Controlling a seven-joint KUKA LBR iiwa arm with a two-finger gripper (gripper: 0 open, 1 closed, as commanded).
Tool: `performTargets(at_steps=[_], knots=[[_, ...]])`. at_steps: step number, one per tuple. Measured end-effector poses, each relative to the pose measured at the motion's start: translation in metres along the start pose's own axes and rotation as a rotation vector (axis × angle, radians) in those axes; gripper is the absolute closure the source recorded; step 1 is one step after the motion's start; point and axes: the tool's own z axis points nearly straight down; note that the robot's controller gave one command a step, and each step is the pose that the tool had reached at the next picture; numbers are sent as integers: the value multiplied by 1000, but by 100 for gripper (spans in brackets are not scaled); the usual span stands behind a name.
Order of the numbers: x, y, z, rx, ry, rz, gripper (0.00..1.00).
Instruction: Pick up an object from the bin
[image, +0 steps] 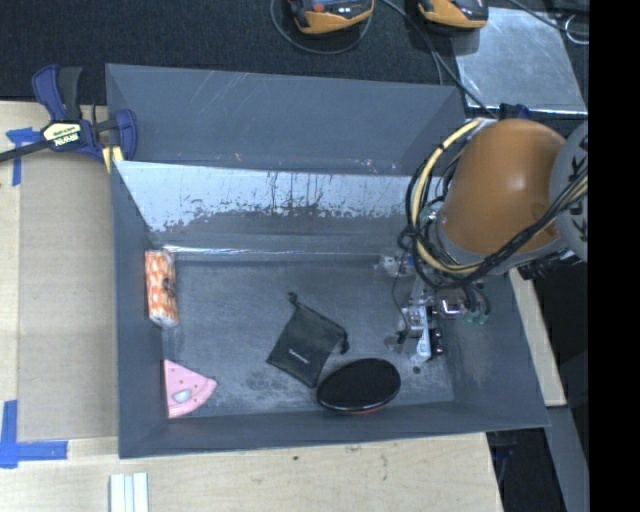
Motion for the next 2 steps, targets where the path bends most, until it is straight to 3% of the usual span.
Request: performTargets(at_steps=[1,2], knots=[[-2,0,-4,0,-8,-1,0],[-17,35,67,0,-9,-14,0]])
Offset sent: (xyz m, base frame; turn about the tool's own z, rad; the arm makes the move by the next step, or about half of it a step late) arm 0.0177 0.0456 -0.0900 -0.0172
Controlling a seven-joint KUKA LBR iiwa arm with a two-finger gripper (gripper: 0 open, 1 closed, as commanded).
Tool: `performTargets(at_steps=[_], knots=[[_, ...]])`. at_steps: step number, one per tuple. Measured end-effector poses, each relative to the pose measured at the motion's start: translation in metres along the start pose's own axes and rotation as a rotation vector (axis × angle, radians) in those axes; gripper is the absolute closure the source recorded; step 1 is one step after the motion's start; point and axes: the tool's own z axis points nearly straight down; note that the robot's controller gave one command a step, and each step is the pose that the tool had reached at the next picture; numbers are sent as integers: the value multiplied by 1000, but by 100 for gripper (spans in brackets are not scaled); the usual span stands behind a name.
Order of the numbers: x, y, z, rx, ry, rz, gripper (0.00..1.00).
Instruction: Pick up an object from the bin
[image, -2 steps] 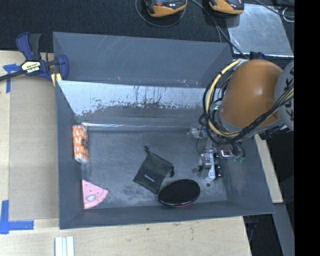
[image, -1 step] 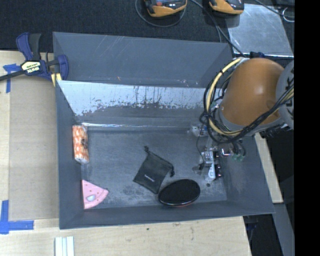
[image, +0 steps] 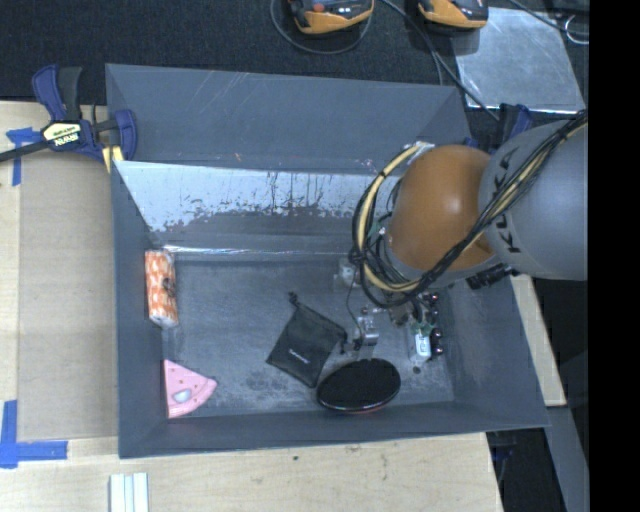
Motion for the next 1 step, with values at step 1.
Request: performTargets(at_steps=[1], knots=[[6,10,41,0,3,67,0]])
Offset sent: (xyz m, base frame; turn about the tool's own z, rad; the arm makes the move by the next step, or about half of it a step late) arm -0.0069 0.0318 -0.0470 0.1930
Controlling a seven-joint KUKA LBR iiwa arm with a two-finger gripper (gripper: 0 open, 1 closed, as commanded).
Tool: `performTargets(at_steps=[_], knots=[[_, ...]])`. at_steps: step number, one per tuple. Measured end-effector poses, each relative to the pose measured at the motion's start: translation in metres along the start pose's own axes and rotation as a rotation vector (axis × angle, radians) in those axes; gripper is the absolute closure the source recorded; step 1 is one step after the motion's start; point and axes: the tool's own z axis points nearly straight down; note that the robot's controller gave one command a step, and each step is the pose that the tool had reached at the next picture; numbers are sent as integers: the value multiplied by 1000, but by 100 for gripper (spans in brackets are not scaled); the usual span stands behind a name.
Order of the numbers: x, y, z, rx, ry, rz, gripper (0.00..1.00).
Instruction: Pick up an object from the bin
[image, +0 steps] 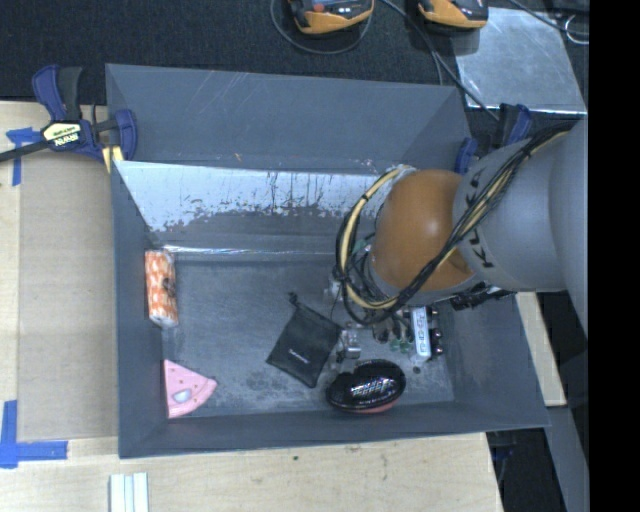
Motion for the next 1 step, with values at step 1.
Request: performTargets(at_steps=[1], knots=[[1,13,3,1,-3,83,0]])
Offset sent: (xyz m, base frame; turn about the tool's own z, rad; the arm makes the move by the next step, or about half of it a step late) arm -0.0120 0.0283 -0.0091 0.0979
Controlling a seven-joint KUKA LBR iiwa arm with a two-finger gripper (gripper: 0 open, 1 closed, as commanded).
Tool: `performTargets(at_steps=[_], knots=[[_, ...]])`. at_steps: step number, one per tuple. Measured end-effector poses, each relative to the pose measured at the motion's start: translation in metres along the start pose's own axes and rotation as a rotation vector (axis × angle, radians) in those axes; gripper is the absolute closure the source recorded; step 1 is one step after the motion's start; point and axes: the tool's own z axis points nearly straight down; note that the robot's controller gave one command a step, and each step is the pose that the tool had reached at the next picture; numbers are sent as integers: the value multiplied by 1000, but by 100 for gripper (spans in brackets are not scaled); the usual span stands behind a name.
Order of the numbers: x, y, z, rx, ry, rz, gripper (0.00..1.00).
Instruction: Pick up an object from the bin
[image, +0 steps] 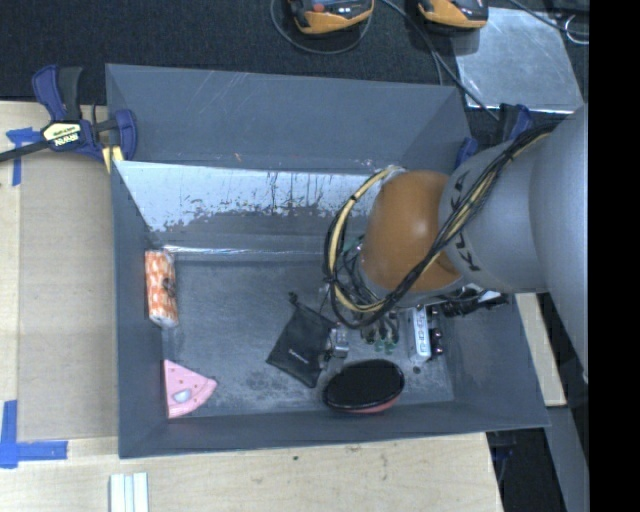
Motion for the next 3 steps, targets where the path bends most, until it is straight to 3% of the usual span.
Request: performTargets(at_steps=[1,2,3], knots=[[12,14,5,-1,-2,12,100],[12,14,5,-1,-2,12,100],[9,36,-133,-2,-5,13,100]])
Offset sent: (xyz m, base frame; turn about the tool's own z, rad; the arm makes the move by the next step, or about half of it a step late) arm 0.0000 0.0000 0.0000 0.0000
